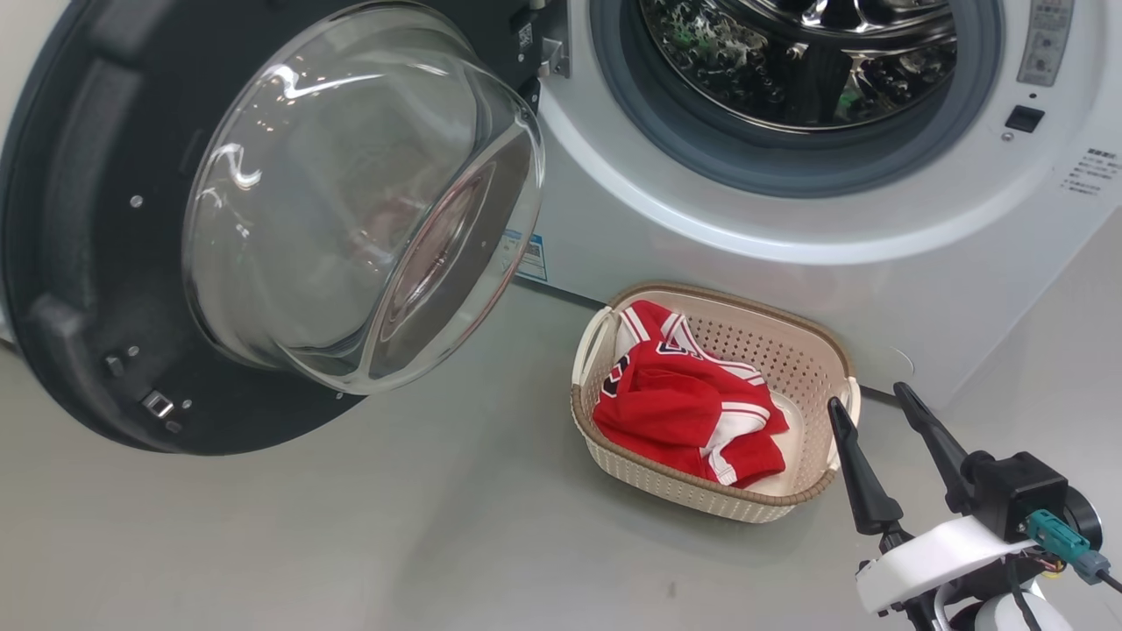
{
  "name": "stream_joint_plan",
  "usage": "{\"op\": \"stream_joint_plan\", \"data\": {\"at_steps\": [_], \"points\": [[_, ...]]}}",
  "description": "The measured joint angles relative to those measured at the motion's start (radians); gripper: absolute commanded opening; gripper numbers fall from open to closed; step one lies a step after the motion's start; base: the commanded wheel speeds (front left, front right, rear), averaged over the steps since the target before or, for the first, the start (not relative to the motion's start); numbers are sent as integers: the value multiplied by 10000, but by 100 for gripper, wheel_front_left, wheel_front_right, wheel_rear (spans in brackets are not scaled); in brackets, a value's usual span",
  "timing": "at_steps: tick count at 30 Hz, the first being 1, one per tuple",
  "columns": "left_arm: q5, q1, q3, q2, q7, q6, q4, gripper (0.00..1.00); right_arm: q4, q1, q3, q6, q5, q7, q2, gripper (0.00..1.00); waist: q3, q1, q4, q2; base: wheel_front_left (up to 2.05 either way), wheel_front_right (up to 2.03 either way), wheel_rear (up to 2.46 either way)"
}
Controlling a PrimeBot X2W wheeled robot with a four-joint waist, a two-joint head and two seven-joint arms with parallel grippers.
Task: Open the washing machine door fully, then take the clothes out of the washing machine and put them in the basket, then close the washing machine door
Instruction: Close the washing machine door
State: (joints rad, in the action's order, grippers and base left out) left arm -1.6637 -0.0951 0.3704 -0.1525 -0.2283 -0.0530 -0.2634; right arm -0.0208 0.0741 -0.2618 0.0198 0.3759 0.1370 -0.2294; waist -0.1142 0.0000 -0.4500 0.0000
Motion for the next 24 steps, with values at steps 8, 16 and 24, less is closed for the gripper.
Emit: {"op": "stream_joint_plan", "data": {"at_steps": [8, 16, 24], "points": [[-558, -238, 36, -625, 802, -305, 1862, 0, -54, -121, -12, -13, 0, -88, -73, 100, -223, 0, 348, 0, 0, 0, 0], [-740, -557, -548, -807, 1576, -313, 2997, 0, -111, -257, 52, -92, 2, -178, -163, 100, -436, 0, 596, 0, 0, 0, 0], [-754, -700, -876, -849, 2084, -278, 3676, 0, -127, -259, 115, -92, 17, -184, -190, 100, -514, 0, 653, 0, 0, 0, 0]]}}
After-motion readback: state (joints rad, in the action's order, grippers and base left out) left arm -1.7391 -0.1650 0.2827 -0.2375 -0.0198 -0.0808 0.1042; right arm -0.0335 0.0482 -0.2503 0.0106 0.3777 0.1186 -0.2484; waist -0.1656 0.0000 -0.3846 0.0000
